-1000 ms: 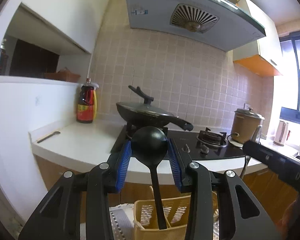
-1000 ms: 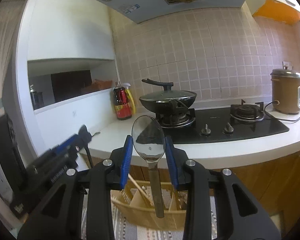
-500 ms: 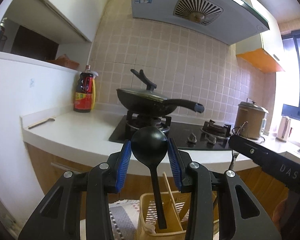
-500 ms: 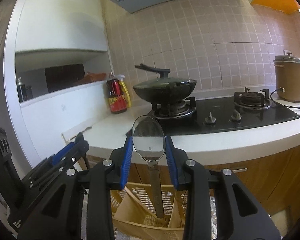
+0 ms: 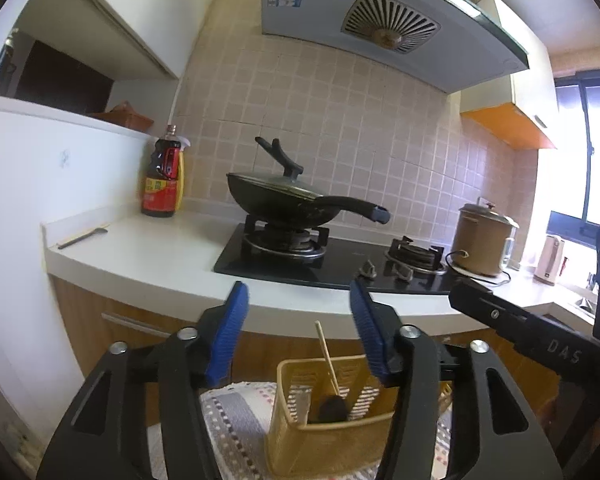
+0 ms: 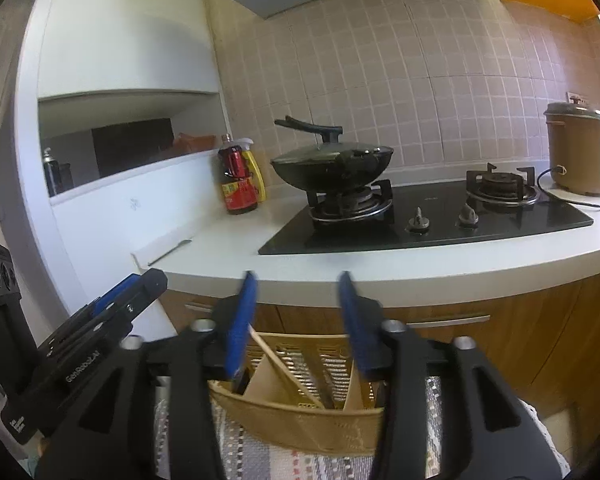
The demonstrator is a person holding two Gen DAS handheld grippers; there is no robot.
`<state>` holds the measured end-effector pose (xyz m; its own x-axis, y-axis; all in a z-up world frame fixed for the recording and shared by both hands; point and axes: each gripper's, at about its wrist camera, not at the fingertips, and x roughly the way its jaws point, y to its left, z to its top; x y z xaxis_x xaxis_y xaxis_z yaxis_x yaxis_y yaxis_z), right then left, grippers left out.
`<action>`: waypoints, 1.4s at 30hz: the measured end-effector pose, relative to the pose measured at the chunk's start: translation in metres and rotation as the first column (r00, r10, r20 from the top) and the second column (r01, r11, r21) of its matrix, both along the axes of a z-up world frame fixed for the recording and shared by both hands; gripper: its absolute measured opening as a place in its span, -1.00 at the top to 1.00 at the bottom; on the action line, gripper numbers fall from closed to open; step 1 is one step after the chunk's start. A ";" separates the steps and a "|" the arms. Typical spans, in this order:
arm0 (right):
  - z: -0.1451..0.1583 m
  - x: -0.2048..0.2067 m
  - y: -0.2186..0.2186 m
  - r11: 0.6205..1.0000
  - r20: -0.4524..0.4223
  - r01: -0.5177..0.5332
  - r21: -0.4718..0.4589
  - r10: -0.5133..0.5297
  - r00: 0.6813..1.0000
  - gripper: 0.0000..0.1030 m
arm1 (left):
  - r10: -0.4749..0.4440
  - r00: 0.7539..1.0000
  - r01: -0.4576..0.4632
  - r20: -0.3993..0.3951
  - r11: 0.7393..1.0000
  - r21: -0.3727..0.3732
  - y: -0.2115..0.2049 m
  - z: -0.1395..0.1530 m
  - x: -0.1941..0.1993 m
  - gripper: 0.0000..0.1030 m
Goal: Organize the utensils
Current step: 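Move both tools back down toward the remaining utensils on the cloth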
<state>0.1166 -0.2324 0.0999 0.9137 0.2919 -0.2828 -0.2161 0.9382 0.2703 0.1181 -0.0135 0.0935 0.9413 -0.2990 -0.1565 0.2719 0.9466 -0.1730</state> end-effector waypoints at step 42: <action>-0.149 -0.077 0.020 0.980 -0.776 -0.183 -0.072 0.061 0.628 0.54 | -0.215 0.564 0.427 -0.798 0.903 0.059 -0.018 -0.143 -0.024 0.06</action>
<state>0.0395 -0.2123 -0.0495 0.3062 0.2887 -0.9071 -0.1031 0.9574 0.2698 0.0945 -0.0316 -0.0498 0.2925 -0.4134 -0.8623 0.4349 0.8606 -0.2651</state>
